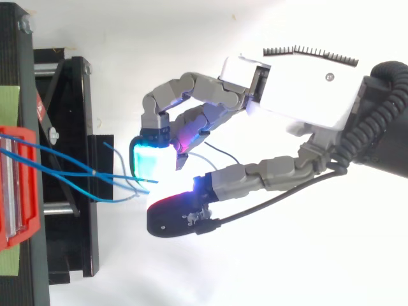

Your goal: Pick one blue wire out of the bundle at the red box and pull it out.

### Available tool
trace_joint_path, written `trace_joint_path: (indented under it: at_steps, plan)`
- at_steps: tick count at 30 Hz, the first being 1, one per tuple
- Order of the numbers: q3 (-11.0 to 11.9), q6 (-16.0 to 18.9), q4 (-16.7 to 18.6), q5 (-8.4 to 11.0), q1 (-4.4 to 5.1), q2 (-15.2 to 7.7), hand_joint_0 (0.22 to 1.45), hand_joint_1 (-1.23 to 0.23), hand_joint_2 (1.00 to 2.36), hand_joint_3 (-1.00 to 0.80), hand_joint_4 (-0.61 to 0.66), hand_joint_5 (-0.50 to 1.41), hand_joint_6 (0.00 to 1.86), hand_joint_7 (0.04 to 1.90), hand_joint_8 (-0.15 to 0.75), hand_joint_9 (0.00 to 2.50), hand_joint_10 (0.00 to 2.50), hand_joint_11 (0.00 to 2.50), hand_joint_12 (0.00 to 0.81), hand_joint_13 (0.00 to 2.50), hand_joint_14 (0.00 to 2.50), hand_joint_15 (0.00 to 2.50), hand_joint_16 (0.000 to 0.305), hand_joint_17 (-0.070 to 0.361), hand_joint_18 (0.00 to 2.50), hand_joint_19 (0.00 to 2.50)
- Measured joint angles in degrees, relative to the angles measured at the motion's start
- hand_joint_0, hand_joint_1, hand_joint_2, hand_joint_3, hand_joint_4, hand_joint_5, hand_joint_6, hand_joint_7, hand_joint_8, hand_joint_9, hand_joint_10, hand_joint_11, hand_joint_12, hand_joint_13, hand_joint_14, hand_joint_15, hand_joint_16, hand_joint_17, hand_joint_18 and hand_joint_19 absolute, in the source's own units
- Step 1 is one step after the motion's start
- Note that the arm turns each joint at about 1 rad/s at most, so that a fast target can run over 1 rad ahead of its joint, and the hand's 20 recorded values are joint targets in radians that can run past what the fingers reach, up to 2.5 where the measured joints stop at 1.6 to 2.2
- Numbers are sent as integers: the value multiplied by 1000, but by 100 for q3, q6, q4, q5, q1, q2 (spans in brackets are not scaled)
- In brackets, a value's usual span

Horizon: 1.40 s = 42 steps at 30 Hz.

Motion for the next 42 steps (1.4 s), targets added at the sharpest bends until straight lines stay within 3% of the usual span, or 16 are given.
trace_joint_path:
  at_steps: [4, 10, 19, 37, 42]
  plan:
    - [0, -3, 5, -1, 1, 0, 596, -704, 1015, -298, 115, -126, 900, 1228, 298, 994, 13, 374, 422, 667, 13, 337, 59, 133, 534, 392]
    - [-1, 2, 13, -1, -1, 0, 630, -821, 1023, -151, 82, -124, 910, 1272, 324, 1020, 13, 447, 422, 706, 15, 348, 58, 130, 604, 372]
    - [0, 62, 20, -9, 4, -1, 634, -844, 1025, -24, 25, -119, 937, 1253, 338, 1088, 15, 535, 433, 767, 15, 402, 59, 133, 649, 381]
    - [-7, 87, 38, -4, 14, -4, 635, -852, 1000, 85, -21, -90, 936, 1241, 402, 1206, 15, 554, 486, 879, 15, 479, 70, 159, 742, 381]
    - [-8, 84, 38, -2, 13, -4, 619, -838, 1065, 73, -23, -85, 934, 1247, 408, 1226, 15, 558, 493, 895, 16, 495, 71, 160, 746, 394]
